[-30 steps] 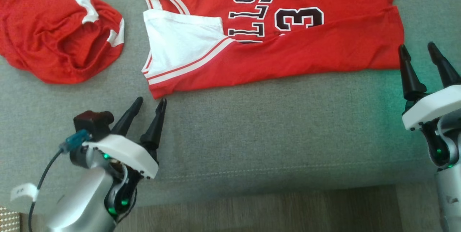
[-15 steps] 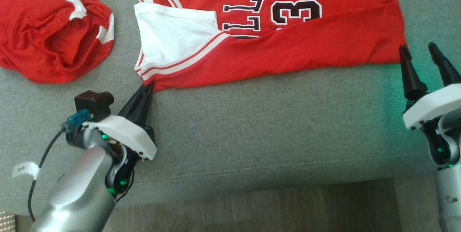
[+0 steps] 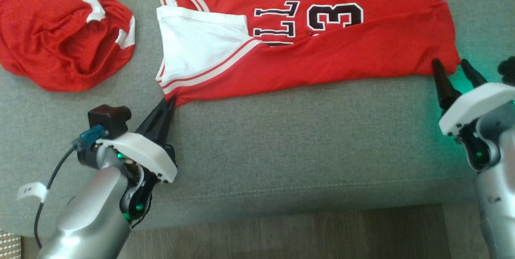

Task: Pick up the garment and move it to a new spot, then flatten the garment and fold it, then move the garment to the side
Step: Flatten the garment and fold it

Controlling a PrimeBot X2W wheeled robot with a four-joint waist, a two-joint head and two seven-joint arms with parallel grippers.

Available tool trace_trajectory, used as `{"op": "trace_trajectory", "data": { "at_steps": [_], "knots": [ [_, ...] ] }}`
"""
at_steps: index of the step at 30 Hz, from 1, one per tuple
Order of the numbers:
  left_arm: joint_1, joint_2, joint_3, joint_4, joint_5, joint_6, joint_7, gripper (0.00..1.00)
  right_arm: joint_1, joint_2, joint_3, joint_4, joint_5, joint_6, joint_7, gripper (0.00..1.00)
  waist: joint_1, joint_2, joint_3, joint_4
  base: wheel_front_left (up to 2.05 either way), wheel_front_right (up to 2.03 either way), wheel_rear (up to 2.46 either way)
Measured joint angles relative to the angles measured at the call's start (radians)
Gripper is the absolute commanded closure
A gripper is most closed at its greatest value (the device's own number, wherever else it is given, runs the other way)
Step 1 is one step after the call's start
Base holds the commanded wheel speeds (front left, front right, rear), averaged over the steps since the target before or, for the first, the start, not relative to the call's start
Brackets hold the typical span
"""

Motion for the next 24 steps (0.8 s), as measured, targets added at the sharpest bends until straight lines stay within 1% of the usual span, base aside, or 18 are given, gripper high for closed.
{"op": "trace_trajectory", "data": {
  "at_steps": [1,2,3,4,7,9,14,18,24],
  "knots": [
    [-0.001,0.000,-0.002,0.000,0.000,0.000,0.000,1.00,-0.015,-0.002,0.010,0.026,0.005,0.000,0.000,0.10,0.0000,0.0000,0.001,0.001,0.00,0.00,0.00],
    [-0.002,0.000,-0.002,-0.001,0.000,-0.003,0.000,1.00,-0.027,-0.003,0.016,0.052,0.007,0.000,0.001,0.43,0.0000,0.0000,0.002,0.003,0.00,0.00,0.00],
    [-0.003,0.000,-0.004,-0.001,0.000,-0.004,0.000,1.00,-0.037,-0.005,0.023,0.076,0.011,0.000,0.005,0.81,0.0000,0.0000,0.003,0.005,0.00,0.00,0.00],
    [-0.003,0.000,-0.006,0.000,0.000,-0.005,0.000,1.00,-0.045,-0.011,0.033,0.091,0.019,0.000,0.006,1.00,0.0000,0.0000,0.003,0.007,0.00,0.00,0.00],
    [-0.003,0.001,-0.016,0.000,0.000,-0.007,0.000,1.00,-0.066,-0.034,0.053,0.124,0.037,0.000,0.003,1.00,0.0000,0.0000,-0.002,0.012,0.00,0.00,0.00],
    [-0.002,0.003,-0.020,0.001,0.000,-0.007,0.000,1.00,-0.067,-0.038,0.070,0.137,0.046,0.000,-0.012,1.00,0.0000,0.0000,-0.009,0.013,0.00,0.00,0.00],
    [0.017,0.018,-0.028,-0.009,0.000,-0.012,0.001,1.00,-0.049,-0.077,0.118,0.144,0.082,0.000,-0.035,1.00,0.0000,0.0000,-0.040,0.012,0.00,0.00,0.00],
    [0.067,0.047,-0.036,-0.063,0.000,-0.017,0.014,1.00,-0.002,-0.117,0.145,0.109,0.122,0.000,-0.033,1.00,0.0000,0.0000,-0.071,0.009,0.00,0.00,0.00],
    [0.177,0.117,-0.054,-0.206,-0.026,-0.011,0.082,1.00,0.113,-0.175,0.147,0.010,0.159,0.000,0.039,1.00,0.0000,0.0000,-0.103,0.000,0.00,0.00,0.00]
  ]
}}
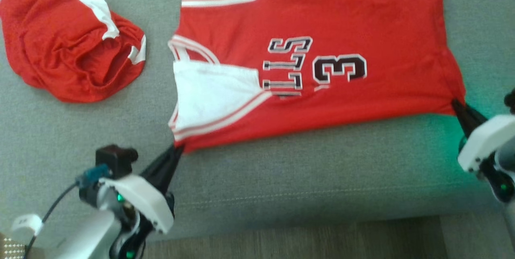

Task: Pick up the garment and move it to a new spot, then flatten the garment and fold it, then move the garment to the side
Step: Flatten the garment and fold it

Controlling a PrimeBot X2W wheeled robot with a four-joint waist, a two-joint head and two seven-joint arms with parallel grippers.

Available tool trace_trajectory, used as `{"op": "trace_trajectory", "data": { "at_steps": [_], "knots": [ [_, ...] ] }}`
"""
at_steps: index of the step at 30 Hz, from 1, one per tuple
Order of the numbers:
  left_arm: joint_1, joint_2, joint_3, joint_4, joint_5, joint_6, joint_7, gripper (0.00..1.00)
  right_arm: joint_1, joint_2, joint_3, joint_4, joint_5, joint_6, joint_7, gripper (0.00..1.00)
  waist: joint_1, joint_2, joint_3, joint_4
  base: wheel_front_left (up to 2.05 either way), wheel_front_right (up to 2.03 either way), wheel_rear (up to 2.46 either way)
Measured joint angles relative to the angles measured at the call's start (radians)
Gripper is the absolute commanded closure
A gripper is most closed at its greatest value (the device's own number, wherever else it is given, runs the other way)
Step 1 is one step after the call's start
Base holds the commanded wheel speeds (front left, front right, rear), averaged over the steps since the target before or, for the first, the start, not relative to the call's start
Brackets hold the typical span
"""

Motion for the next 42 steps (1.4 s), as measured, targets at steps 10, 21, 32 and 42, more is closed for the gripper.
{"op": "trace_trajectory", "data": {
  "at_steps": [10,21,32,42],
  "knots": [
    [0.143,0.069,-0.032,-0.221,-0.046,0.084,0.145,1.00,0.187,-0.011,-0.106,-0.163,-0.024,0.000,0.125,1.00,0.0000,0.0000,-0.005,0.001,0.00,0.00,0.00],
    [0.156,0.083,-0.032,-0.288,-0.055,0.163,0.221,0.00,0.228,0.085,-0.245,-0.345,-0.169,0.000,0.190,0.00,0.0000,0.0000,-0.009,-0.016,0.00,0.00,0.00],
    [-0.332,0.166,0.074,-0.402,0.006,0.137,0.404,0.00,0.223,0.151,-0.148,-0.635,-0.196,0.000,0.157,0.00,0.0000,0.0000,0.081,-0.042,0.00,0.00,0.00],
    [-0.753,0.091,0.046,-0.016,0.064,0.016,0.536,0.00,0.129,0.149,-0.036,-0.672,-0.160,0.000,0.092,0.00,0.0002,0.0000,0.209,-0.109,0.00,0.00,0.00]
  ]
}}
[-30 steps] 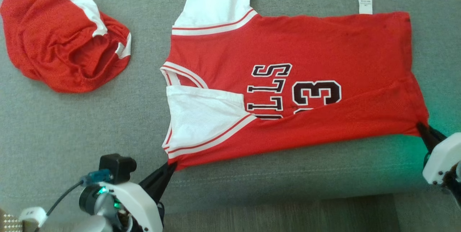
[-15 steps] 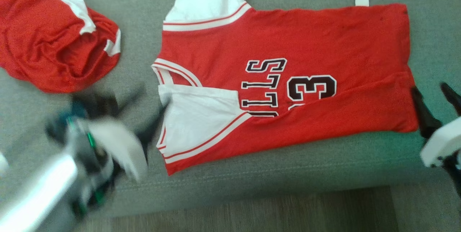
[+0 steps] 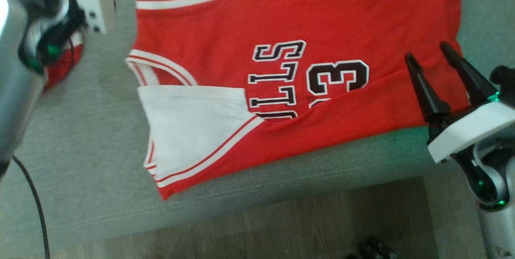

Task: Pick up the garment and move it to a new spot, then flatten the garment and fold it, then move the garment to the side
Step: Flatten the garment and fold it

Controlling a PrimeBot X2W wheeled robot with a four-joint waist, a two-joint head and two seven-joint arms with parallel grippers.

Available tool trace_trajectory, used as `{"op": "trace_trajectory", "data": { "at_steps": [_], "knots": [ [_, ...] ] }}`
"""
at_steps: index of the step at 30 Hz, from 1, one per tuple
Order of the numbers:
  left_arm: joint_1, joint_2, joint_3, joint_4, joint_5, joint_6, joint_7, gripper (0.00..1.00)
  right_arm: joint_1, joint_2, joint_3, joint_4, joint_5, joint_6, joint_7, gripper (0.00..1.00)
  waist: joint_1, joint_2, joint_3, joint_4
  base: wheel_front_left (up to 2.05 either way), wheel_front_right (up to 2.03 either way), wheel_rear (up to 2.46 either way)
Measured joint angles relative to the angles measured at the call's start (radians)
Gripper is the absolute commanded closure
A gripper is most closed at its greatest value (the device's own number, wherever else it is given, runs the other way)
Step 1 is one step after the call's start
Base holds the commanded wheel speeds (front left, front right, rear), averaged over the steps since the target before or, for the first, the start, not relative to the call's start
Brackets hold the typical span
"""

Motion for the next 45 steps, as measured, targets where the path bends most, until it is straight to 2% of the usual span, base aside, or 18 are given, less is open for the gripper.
{"op": "trace_trajectory", "data": {
  "at_steps": [8,14,20,25,33,36,38,45],
  "knots": [
    [-0.172,-0.051,-0.028,0.224,0.027,-0.034,0.039,0.00,-0.042,-0.002,0.030,0.012,0.008,0.000,-0.044,0.00,0.0001,0.0000,0.093,-0.062,0.00,0.00,0.00],
    [-0.239,-0.052,-0.058,0.335,0.051,-0.057,0.066,0.00,-0.064,-0.001,0.045,0.033,0.017,0.000,-0.069,0.00,0.0001,0.0000,0.142,-0.104,0.00,0.00,0.00],
    [-0.252,-0.049,-0.081,0.384,0.054,-0.067,0.069,0.00,-0.081,-0.001,0.055,0.053,0.017,0.000,-0.080,0.00,-0.0001,0.0000,0.157,-0.128,0.00,0.00,0.00],
    [-0.278,-0.041,-0.111,0.399,0.048,-0.075,0.060,1.00,-0.092,-0.001,0.063,0.070,0.026,0.000,-0.088,0.00,-0.0002,0.0000,0.161,-0.141,0.00,0.00,0.00],
    [-0.296,-0.025,-0.140,0.413,0.028,-0.082,0.035,1.00,-0.154,-0.002,0.065,0.088,0.047,0.000,-0.085,0.00,-0.0001,0.0000,0.168,-0.153,0.00,0.00,0.00],
    [-0.296,-0.021,-0.156,0.416,0.007,-0.082,0.011,1.00,-0.226,0.003,0.034,0.135,0.049,0.000,-0.040,0.00,-0.0002,0.0000,0.156,-0.153,0.00,0.00,0.00],
    [-0.295,-0.012,-0.176,0.411,-0.008,-0.082,-0.002,1.00,-0.298,0.002,0.018,0.177,0.003,0.000,0.028,0.00,-0.0002,0.0000,0.144,-0.152,0.00,0.00,0.00],
    [-0.295,0.022,-0.239,0.339,-0.060,-0.082,-0.012,1.00,-0.600,0.028,0.011,0.366,-0.098,0.000,0.367,0.00,-0.0002,0.0000,0.109,-0.137,0.00,0.00,0.00]
  ]
}}
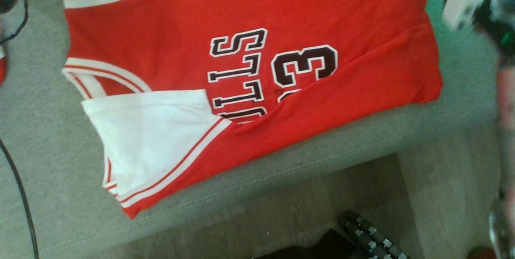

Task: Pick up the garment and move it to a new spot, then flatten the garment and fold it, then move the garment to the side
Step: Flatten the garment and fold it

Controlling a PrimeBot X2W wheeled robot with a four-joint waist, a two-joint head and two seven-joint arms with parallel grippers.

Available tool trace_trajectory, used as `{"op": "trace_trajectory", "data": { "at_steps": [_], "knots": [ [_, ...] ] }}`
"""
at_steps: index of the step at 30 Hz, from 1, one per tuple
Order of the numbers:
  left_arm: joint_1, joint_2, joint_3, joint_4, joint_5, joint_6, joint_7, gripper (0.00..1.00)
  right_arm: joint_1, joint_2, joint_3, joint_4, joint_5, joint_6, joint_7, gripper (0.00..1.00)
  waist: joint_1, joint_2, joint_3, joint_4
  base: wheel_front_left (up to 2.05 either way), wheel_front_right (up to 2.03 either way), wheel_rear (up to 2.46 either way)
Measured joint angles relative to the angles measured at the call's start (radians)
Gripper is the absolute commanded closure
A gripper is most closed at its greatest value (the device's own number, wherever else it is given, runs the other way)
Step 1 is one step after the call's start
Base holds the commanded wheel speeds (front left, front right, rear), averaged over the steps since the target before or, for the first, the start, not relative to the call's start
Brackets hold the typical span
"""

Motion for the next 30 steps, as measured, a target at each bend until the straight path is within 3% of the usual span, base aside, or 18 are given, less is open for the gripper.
{"op": "trace_trajectory", "data": {
  "at_steps": [5,13,15,16,18,19,27,30],
  "knots": [
    [-0.002,0.013,-0.037,-0.044,-0.024,0.000,-0.012,1.00,-0.160,0.003,-0.035,0.138,-0.066,0.000,0.156,0.00,0.0000,0.0000,0.000,0.031,0.00,0.00,0.00],
    [-0.038,0.012,-0.088,-0.089,-0.036,0.000,-0.027,1.00,-0.285,0.015,-0.114,0.336,-0.136,0.000,0.262,0.02,0.0000,0.0000,0.022,0.082,0.00,0.00,0.00],
    [-0.049,0.012,-0.102,-0.092,-0.046,0.000,-0.028,1.00,-0.308,0.026,-0.138,0.371,-0.148,0.000,0.270,0.17,0.0001,0.0000,0.027,0.091,0.00,0.00,0.00],
    [-0.052,0.013,-0.105,-0.092,-0.050,0.000,-0.033,1.00,-0.320,0.031,-0.146,0.387,-0.155,0.000,0.279,0.33,0.0001,0.0000,0.029,0.094,0.00,0.00,0.00],
    [-0.055,0.014,-0.113,-0.092,-0.051,0.000,-0.035,1.00,-0.339,0.040,-0.158,0.414,-0.163,0.000,0.293,0.67,0.0000,0.0000,0.030,0.098,0.00,0.00,0.00],
    [-0.055,0.014,-0.120,-0.092,-0.051,0.000,-0.035,1.00,-0.346,0.042,-0.164,0.424,-0.164,0.000,0.299,1.00,0.0000,0.0000,0.029,0.100,0.00,0.00,0.00],
    [-0.076,0.015,-0.148,-0.086,-0.068,0.000,-0.067,1.00,-0.363,0.045,-0.163,0.452,-0.177,0.000,0.271,1.00,0.0000,0.0000,0.025,0.111,0.00,0.00,0.00],
    [-0.097,0.018,-0.158,-0.080,-0.065,0.000,-0.137,1.00,-0.375,0.041,-0.148,0.451,-0.161,0.000,0.173,1.00,0.0000,0.0000,0.023,0.113,0.00,0.00,0.00]
  ]
}}
